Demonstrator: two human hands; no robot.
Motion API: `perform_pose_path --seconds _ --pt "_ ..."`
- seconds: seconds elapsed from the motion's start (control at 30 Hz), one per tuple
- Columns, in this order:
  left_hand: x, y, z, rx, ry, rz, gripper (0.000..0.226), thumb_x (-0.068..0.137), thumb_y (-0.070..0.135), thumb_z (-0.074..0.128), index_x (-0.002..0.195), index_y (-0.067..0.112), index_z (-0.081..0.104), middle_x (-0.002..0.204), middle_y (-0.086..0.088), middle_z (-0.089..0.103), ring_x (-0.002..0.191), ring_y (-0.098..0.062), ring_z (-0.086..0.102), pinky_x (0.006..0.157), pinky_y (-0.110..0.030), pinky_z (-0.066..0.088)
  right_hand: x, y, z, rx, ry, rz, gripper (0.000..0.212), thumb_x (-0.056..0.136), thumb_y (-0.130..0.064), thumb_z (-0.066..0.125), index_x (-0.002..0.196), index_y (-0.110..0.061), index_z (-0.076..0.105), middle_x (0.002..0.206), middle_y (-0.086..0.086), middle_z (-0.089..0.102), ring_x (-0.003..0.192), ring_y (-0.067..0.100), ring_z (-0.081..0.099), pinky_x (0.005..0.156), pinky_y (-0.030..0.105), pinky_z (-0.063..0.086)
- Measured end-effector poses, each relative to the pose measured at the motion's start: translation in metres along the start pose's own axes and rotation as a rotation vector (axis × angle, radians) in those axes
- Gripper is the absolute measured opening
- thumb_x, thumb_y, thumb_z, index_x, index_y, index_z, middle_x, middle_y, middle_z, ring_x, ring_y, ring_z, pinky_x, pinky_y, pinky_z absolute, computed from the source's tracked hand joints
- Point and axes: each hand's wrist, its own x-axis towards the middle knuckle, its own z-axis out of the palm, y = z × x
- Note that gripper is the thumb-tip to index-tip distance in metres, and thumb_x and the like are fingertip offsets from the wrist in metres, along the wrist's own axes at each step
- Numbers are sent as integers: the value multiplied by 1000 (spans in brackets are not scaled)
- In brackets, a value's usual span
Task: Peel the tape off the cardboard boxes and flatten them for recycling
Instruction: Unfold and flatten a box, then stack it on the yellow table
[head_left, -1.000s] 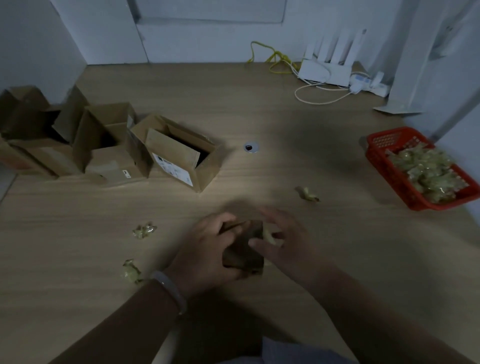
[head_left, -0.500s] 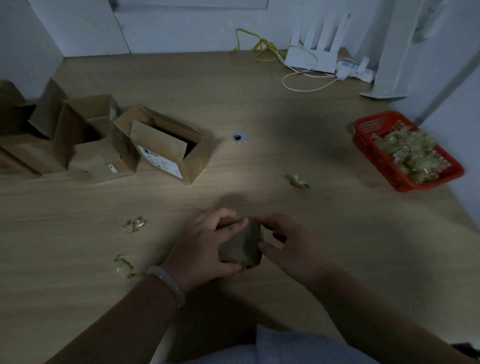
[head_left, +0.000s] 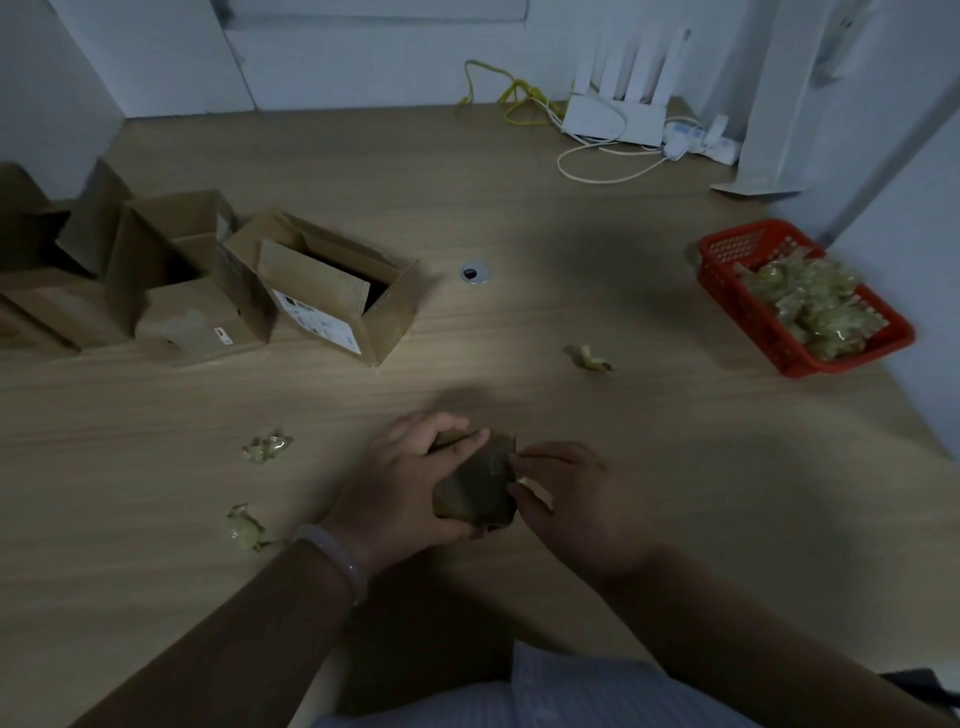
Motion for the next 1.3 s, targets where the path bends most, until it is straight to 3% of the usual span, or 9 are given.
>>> perform_pose_path --seconds 0.13,0.23,0.33,0.53,0.63,0.8,1.07,1.2,1.3 --pt "0 2 -2 -4 7 -1 93 59 66 67 141 29 44 136 3 47 124 -17 41 108 -37 32 8 -1 -6 105 -93 56 30 78 -21 73 108 -23 72 106 -2 65 98 15 61 84 25 50" --pt "2 3 -3 -4 -8 -24 98 58 66 69 142 24 43 136 5 46 125 -17 41 110 -35 30 12 -5 -7 1 -190 4 40 84 -27 62 124 -28 63 120 -2 55 108 17 53 87 25 45" --pt "3 3 -4 -5 -25 -33 97 57 67 70 140 21 46 136 5 46 125 -17 42 109 -36 33 13 -7 -11 -67 -178 -106 35 82 -24 60 117 -23 68 112 3 60 99 25 58 81 32 51" --pt "4 3 -4 22 -4 1 98 56 72 64 137 19 50 131 2 50 120 -17 43 105 -28 27 31 -8 -15 -79 -187 -198 14 82 -20 66 94 -18 73 97 3 66 90 25 60 80 35 53" --pt "5 3 -3 23 -24 -13 100 55 73 63 137 18 50 132 -2 50 120 -22 47 106 -34 31 41 -7 -14 -124 -271 -205 15 86 -23 60 96 -18 70 101 2 64 96 24 57 87 34 46" --pt "5 2 -1 27 -42 -11 101 54 74 63 138 17 50 133 -4 50 121 -25 48 108 -42 35 46 -9 -14 -136 -287 -204 11 87 -18 62 94 -13 69 98 6 64 96 24 56 87 29 39" --pt "4 0 4 30 7 29 102 51 75 64 135 21 49 130 -1 50 113 -23 48 101 -38 37 49 -15 -14 -168 -282 -232 2 80 -6 68 83 -6 67 87 12 64 87 31 60 81 28 36" --pt "6 0 1 17 6 51 100 52 72 69 134 20 50 128 0 49 110 -20 48 98 -34 39 46 -12 -12 -157 -292 -296 12 72 -2 75 75 -6 65 79 12 63 78 30 62 77 26 36" --pt "9 -2 -2 -2 -18 47 99 52 71 72 134 18 52 131 2 50 113 -21 49 98 -34 41 41 -7 -11 -97 -333 -235 7 87 -14 64 90 -8 65 95 11 61 94 30 57 85 34 42"
